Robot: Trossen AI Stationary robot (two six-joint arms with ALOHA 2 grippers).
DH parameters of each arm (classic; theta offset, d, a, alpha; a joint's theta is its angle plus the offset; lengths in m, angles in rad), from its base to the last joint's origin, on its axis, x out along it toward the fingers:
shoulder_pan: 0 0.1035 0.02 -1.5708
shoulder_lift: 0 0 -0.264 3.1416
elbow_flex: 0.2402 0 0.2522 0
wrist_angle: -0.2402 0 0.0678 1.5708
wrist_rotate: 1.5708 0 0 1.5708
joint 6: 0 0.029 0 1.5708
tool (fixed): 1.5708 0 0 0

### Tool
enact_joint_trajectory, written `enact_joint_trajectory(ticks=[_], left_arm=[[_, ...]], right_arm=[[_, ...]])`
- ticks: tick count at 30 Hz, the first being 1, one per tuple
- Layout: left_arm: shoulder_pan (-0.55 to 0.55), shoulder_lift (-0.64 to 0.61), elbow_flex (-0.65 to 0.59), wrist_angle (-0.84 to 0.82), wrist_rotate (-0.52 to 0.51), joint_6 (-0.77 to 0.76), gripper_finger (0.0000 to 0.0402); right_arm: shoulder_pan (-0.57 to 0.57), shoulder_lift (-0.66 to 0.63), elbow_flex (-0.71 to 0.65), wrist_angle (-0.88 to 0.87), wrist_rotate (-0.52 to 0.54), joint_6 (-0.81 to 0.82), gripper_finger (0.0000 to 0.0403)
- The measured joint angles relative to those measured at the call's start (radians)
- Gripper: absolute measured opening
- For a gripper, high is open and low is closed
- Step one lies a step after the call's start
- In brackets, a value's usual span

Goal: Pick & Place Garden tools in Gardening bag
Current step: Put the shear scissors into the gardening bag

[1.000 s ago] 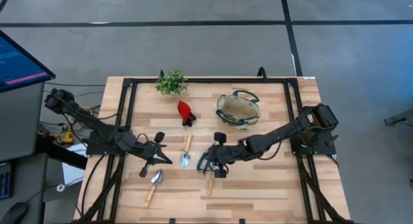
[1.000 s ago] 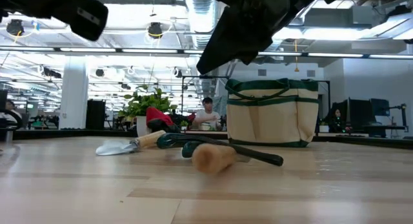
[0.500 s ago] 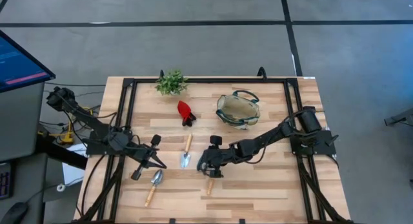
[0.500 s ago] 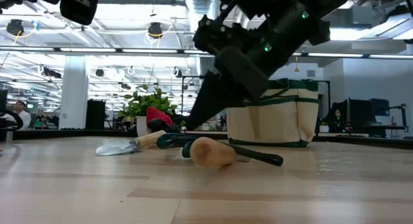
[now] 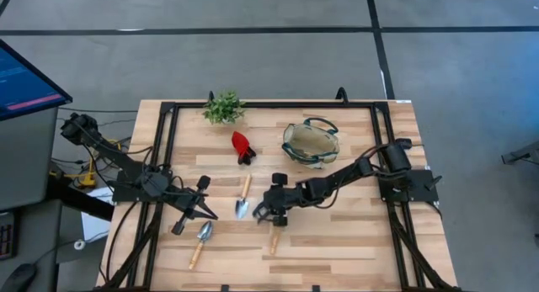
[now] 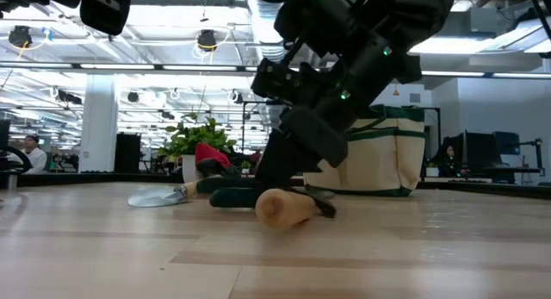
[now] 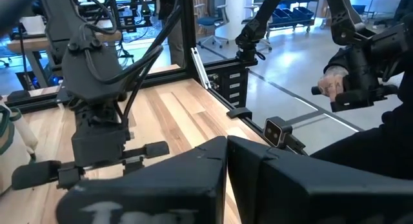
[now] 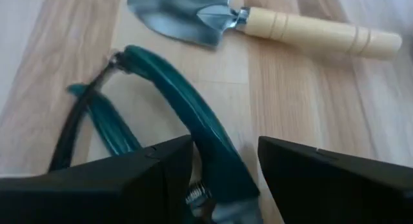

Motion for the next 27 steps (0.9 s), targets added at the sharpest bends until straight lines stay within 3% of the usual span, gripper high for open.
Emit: enact_joint_trajectory(ticks=[6,14,27], left_arm=[[0.000,0.000,0.000,-0.001,-0.005,0.000,0.0002],[0.000,0.000,0.000,-0.004,-0.004,0.000,0.0002],[0.000,0.000,0.000,-0.012,-0.003,0.000,0.0002]], right_arm=[[-0.010,0.000,0.000,-0.004,-0.018,0.001,0.0151],[-0.011,0.000,0.000,-0.004,-0.015,0.000,0.0059],[-0.011,-0.038,0.058,-0.097,0.020,-0.003,0.0063]])
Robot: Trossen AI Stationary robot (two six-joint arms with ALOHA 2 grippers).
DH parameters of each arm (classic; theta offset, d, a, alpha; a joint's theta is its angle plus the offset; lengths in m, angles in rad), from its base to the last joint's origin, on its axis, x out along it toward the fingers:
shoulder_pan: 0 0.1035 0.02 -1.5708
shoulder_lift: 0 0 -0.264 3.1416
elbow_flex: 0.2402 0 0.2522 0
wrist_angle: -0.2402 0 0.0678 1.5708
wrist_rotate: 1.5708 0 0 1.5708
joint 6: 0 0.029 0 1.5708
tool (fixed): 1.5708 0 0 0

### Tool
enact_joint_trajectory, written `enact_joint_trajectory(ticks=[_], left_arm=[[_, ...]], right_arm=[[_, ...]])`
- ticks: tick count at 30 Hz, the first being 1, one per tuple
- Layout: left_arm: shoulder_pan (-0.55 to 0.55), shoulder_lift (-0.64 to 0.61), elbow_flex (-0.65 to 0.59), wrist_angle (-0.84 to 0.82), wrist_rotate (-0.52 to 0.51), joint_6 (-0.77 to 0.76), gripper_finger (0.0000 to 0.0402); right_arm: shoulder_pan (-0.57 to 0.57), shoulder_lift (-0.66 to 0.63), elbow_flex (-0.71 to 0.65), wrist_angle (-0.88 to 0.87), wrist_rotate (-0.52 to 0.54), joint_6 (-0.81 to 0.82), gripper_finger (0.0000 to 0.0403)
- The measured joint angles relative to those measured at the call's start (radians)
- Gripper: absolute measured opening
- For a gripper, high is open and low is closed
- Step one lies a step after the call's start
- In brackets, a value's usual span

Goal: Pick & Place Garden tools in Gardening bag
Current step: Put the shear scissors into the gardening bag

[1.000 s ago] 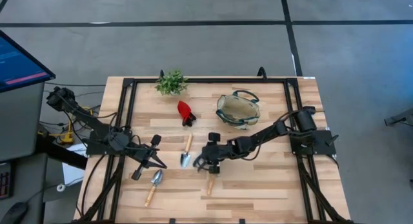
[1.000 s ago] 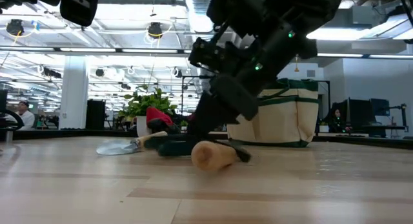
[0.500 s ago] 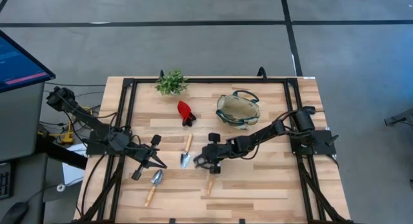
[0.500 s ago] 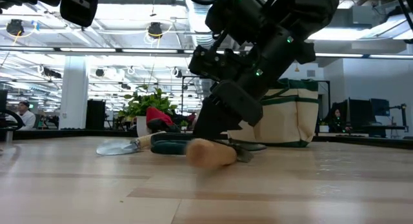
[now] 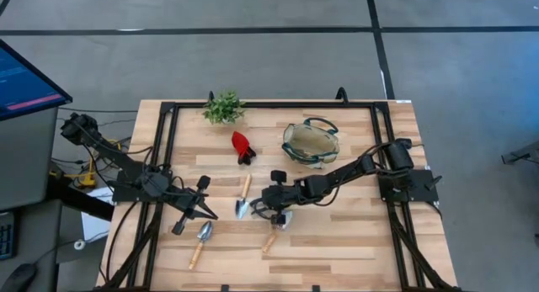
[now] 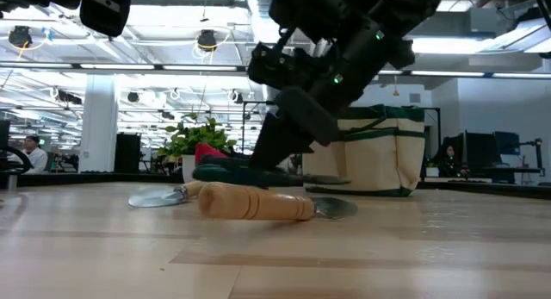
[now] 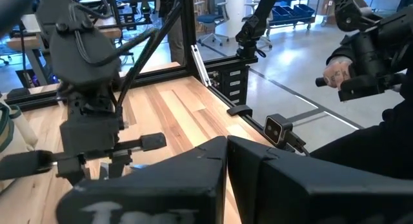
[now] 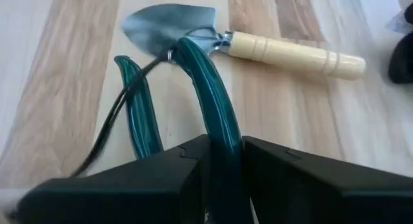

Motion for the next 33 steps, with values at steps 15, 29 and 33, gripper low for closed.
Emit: enact_joint_trajectory(ticks=[15,29,33], left_arm=[[0.000,0.000,0.000,0.001,0.003,-0.003,0.0002],[0.000,0.000,0.000,0.001,-0.001,-0.003,0.0002],[0.000,0.000,0.000,0.001,-0.001,-0.003,0.0002]], right_arm=[[0.000,-0.111,0.111,-0.148,0.001,-0.007,0.0063],[-0.015,-0.421,0.112,-0.337,0.126,-0.007,0.0065],[-0.051,-0.496,0.112,-0.428,0.183,-0.007,0.0065]])
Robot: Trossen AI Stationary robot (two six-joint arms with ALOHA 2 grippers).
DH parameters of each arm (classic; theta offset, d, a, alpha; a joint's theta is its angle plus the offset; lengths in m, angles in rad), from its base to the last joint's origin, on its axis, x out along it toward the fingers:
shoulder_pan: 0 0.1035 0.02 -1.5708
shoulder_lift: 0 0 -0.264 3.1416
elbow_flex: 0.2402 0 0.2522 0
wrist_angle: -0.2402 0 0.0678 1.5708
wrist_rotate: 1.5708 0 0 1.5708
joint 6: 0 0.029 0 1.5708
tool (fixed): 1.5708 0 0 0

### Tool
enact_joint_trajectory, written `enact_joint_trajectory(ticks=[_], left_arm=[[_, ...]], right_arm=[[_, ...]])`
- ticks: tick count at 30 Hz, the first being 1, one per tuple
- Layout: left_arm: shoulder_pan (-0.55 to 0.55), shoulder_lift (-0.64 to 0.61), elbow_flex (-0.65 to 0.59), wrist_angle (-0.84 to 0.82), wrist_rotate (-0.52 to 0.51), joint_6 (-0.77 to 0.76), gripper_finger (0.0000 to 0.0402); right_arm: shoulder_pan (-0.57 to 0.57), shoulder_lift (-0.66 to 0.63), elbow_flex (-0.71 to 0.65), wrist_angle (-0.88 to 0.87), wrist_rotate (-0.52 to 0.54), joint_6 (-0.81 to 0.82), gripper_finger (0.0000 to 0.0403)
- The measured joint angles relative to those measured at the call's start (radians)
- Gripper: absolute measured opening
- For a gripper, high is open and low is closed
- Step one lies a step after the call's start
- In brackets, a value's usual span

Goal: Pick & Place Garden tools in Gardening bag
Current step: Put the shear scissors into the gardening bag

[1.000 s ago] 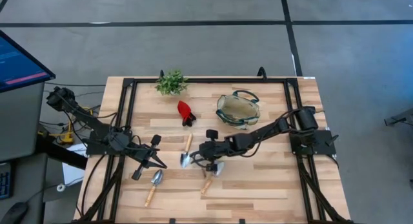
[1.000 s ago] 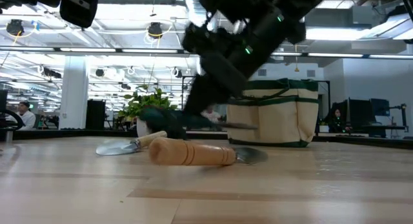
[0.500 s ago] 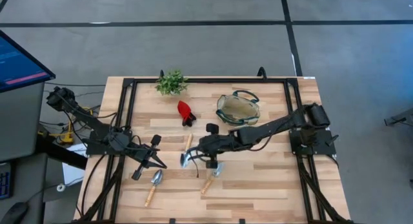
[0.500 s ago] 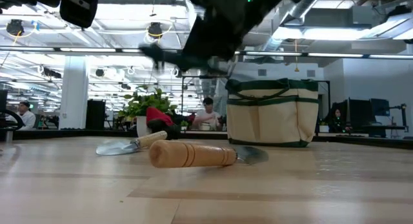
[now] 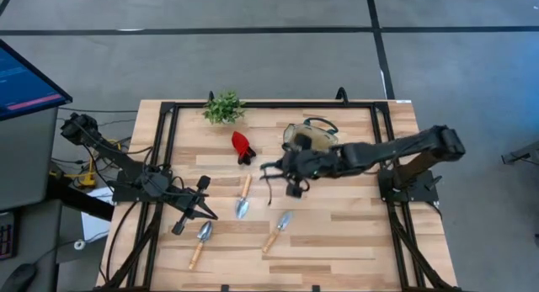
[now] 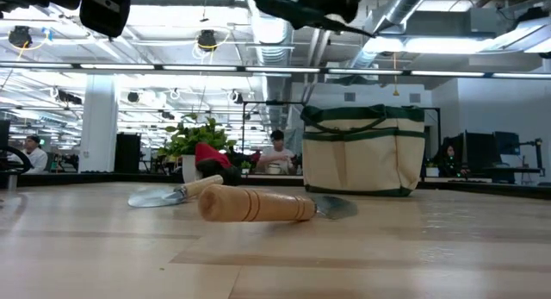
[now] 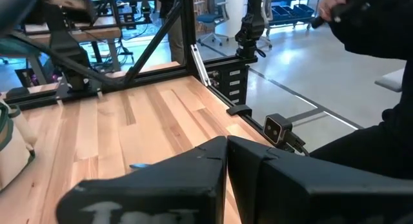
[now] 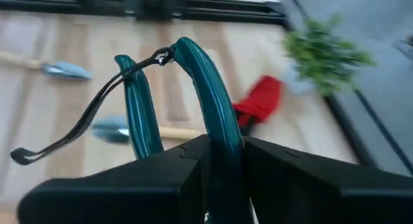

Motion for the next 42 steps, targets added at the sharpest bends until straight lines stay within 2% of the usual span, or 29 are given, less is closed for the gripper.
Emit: enact_joint_trajectory(ticks=[8,17,25,33,36,42], left_arm=[[0.000,0.000,0.000,0.001,0.000,0.000,0.0002],[0.000,0.000,0.000,0.000,0.001,0.000,0.0002],[0.000,0.000,0.000,-0.001,0.005,0.000,0.0002],[0.000,0.000,0.000,-0.002,0.004,0.000,0.0002],[0.000,0.000,0.000,-0.002,0.004,0.000,0.0002],[0.000,0.000,0.000,-0.001,0.001,0.000,0.0002]], right_arm=[[-0.131,-0.057,0.000,-0.153,0.024,0.000,0.0065],[-0.286,-0.045,-0.003,-0.352,0.002,0.045,0.0065],[-0.352,-0.023,-0.012,-0.341,-0.058,0.041,0.0065],[-0.392,-0.023,-0.028,-0.424,-0.088,0.090,0.0065],[-0.405,-0.023,-0.056,-0.408,-0.136,0.106,0.0065],[-0.423,-0.023,-0.147,-0.358,-0.150,0.116,0.0065]])
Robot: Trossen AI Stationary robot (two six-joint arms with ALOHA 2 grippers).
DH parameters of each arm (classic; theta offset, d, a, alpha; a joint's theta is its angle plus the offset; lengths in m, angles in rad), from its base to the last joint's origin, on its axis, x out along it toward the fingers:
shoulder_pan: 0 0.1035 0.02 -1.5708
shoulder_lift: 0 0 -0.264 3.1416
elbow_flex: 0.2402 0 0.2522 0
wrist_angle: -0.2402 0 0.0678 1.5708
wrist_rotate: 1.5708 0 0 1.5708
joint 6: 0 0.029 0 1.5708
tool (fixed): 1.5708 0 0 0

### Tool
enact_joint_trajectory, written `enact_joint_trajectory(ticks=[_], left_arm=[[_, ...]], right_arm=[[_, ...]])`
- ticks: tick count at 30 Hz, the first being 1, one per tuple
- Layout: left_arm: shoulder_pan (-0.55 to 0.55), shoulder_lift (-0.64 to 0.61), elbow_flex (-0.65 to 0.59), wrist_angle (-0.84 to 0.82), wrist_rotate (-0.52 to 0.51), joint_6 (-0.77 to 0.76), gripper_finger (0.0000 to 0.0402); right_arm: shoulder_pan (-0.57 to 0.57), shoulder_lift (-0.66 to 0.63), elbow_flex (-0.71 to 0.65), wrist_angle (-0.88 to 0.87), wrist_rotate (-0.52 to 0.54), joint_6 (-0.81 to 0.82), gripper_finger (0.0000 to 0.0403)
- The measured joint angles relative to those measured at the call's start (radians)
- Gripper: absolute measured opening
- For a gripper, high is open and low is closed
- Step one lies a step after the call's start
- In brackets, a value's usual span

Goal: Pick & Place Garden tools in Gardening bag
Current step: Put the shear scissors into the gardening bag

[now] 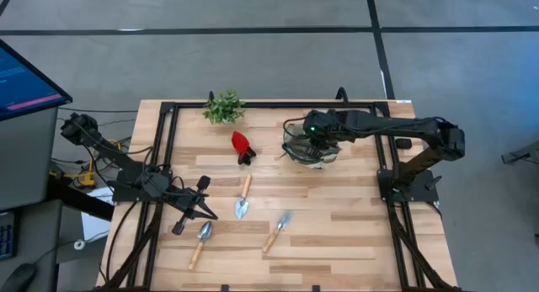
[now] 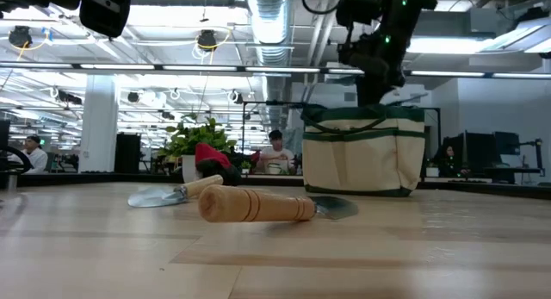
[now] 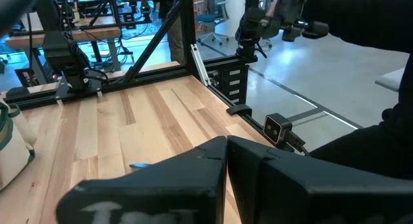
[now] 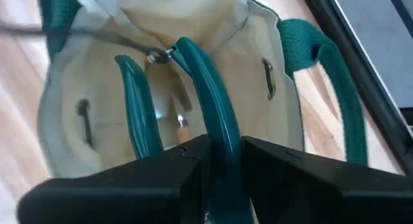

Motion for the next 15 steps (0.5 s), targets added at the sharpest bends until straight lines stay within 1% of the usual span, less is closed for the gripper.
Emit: enact_joint_trajectory(ticks=[9,15], left_arm=[[0.000,0.000,0.000,0.000,-0.001,0.000,0.0002],[0.000,0.000,0.000,0.001,-0.001,0.000,0.0002]], right_arm=[[-0.028,0.000,-0.080,0.164,-0.042,-0.005,0.0065],[-0.051,0.000,-0.084,0.212,-0.067,-0.019,0.0066]])
